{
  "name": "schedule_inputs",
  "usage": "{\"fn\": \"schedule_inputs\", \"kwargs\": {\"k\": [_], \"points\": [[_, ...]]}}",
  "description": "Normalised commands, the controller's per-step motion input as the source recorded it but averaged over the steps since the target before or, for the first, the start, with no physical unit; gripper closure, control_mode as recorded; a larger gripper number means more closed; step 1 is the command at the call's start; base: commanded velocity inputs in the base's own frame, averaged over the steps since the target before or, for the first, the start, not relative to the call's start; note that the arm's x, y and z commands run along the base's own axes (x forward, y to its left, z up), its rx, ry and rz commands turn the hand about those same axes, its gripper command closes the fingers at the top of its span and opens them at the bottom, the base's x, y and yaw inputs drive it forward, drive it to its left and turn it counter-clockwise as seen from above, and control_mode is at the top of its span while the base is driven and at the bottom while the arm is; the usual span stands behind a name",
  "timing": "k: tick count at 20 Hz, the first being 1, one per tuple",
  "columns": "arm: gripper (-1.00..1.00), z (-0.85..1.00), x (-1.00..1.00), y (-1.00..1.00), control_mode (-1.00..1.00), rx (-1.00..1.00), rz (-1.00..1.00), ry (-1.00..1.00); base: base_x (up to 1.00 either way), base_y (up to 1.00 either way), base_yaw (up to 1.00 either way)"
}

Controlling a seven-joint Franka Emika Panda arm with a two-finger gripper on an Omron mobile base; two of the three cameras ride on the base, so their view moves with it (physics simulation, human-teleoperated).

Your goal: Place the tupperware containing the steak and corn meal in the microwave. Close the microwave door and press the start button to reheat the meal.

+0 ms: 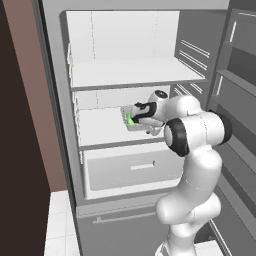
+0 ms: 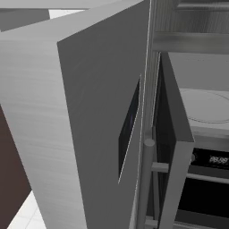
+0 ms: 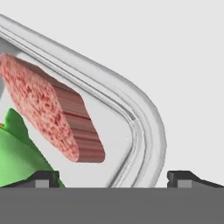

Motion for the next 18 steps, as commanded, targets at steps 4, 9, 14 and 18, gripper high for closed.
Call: {"fn": "schedule_inputs", "kwargs": {"k": [4, 9, 14, 18], "points": [[1.0, -0.52, 0.29, 0.04, -1.0, 0.0, -0.07, 0.01, 0.0, 0.0, 0.0], [1.0, -0.17, 0.04, 0.02, -1.0, 0.0, -0.01, 0.02, 0.0, 0.0, 0.0], [1.0, 0.0, -0.39, 0.0, -1.0, 0.0, 0.0, 0.0, 0.0, 0.0, 0.0], [1.0, 0.0, -1.0, 0.0, -1.0, 0.0, 0.0, 0.0, 0.0, 0.0, 0.0]]}}
